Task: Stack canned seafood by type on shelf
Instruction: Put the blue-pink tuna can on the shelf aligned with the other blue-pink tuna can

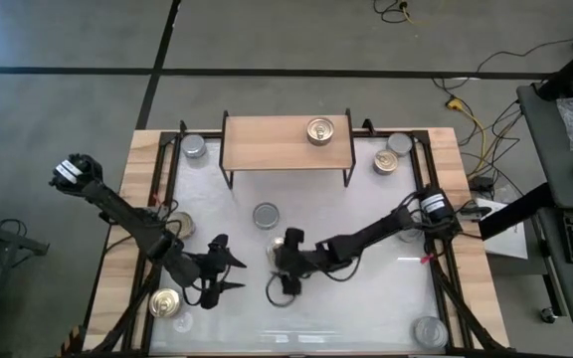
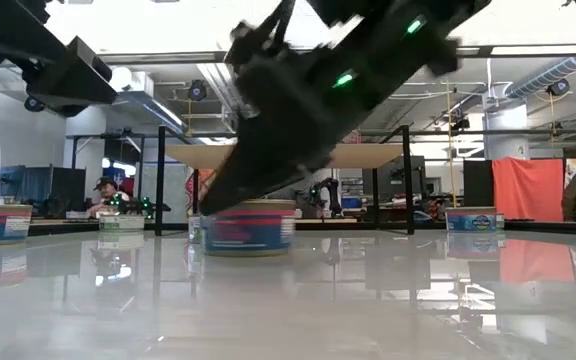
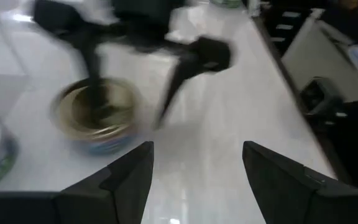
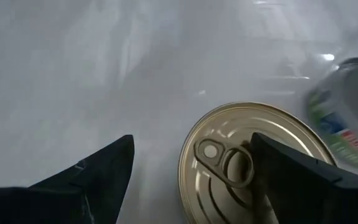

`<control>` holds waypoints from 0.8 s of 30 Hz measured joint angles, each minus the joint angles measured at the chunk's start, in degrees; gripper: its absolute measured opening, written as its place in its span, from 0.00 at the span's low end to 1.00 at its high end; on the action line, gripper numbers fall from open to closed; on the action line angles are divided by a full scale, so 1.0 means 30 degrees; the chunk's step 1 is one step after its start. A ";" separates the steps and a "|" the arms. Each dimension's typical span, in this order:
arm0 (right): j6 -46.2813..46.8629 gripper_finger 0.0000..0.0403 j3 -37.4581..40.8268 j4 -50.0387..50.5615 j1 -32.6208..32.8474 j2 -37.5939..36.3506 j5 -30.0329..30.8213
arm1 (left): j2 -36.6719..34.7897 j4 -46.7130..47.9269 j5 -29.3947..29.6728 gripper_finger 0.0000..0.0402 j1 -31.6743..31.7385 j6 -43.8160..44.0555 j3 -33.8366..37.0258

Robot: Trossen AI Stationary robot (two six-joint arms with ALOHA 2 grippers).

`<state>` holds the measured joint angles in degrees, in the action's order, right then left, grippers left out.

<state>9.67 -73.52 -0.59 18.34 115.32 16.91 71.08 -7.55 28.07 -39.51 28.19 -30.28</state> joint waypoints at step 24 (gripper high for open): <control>0.5794 0.99 0.7294 -0.4739 0.3535 -0.3720 0.4948 | 0.5727 -0.1831 -0.0796 0.64 0.3342 -0.2688 -0.1603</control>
<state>27.05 -51.64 -14.80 28.95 104.16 31.75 88.27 -13.04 25.68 -29.48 20.12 -35.09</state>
